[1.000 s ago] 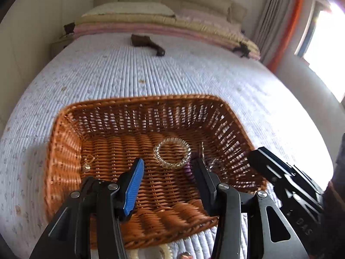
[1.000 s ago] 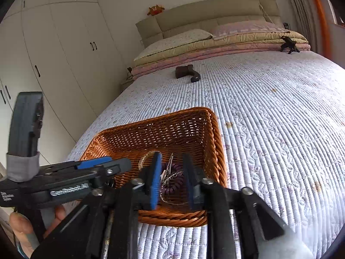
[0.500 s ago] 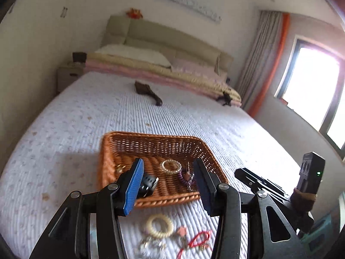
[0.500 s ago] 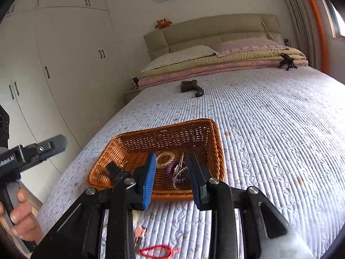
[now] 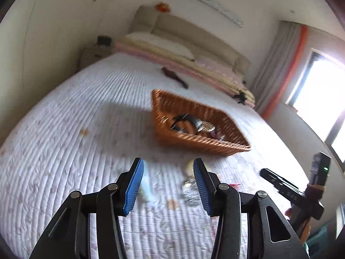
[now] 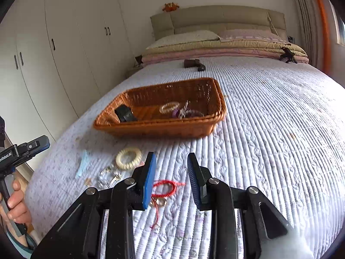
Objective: Organize jewelry
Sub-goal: 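Withdraw both open tools from the basket back toward the jewelry, then close the left tool on the light blue hair clip while the right grips the red cord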
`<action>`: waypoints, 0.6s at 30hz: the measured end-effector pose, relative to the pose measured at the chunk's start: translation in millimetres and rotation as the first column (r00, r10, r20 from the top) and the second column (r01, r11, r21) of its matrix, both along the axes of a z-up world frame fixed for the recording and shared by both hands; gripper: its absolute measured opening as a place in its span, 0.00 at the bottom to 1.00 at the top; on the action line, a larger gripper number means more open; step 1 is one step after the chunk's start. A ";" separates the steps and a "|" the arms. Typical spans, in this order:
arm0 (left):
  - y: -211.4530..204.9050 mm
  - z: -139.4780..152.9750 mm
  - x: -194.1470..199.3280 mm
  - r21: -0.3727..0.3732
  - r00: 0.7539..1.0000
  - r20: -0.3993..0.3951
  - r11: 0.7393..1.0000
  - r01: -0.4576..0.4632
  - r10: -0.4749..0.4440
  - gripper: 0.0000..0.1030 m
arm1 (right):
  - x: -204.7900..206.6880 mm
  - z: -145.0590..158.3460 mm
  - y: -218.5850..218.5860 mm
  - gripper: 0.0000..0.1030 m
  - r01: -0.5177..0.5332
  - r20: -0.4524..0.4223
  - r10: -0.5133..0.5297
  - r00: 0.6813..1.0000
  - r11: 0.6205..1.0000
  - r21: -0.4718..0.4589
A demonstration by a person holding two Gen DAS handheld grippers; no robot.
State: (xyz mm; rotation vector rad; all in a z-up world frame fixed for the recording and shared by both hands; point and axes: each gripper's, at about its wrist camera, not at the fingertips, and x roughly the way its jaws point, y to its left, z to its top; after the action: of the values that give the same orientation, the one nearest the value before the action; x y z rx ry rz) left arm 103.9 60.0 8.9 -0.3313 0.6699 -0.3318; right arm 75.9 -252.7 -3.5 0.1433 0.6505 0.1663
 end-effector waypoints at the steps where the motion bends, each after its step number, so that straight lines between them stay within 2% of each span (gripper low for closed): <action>1: 1.5 -5.8 2.0 0.000 1.000 -0.012 1.000 -0.002 0.002 0.48 | 0.6 -4.1 -0.4 0.32 -0.002 -0.007 0.002 1.000 1.000 -0.001; 7: -2.2 -42.0 24.5 0.003 0.995 -0.101 1.000 -0.021 0.021 0.48 | 12.8 -22.2 -4.2 0.32 -0.015 -0.050 0.015 0.999 1.000 -0.004; 13: -9.4 -49.4 33.9 0.027 0.992 -0.125 1.000 -0.010 0.013 0.48 | 22.6 -33.8 -2.6 0.32 -0.033 -0.089 0.033 0.995 0.999 0.006; 18: -11.7 -65.6 48.8 0.044 0.979 -0.200 0.999 -0.014 0.022 0.48 | 29.2 -41.7 -7.1 0.32 -0.034 -0.125 0.038 0.991 0.999 0.034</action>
State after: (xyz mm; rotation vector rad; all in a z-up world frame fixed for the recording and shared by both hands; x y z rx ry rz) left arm 152.7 48.3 -56.7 -0.3330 0.8708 -0.2684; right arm 105.1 -259.8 -45.2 0.1743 0.7768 0.2035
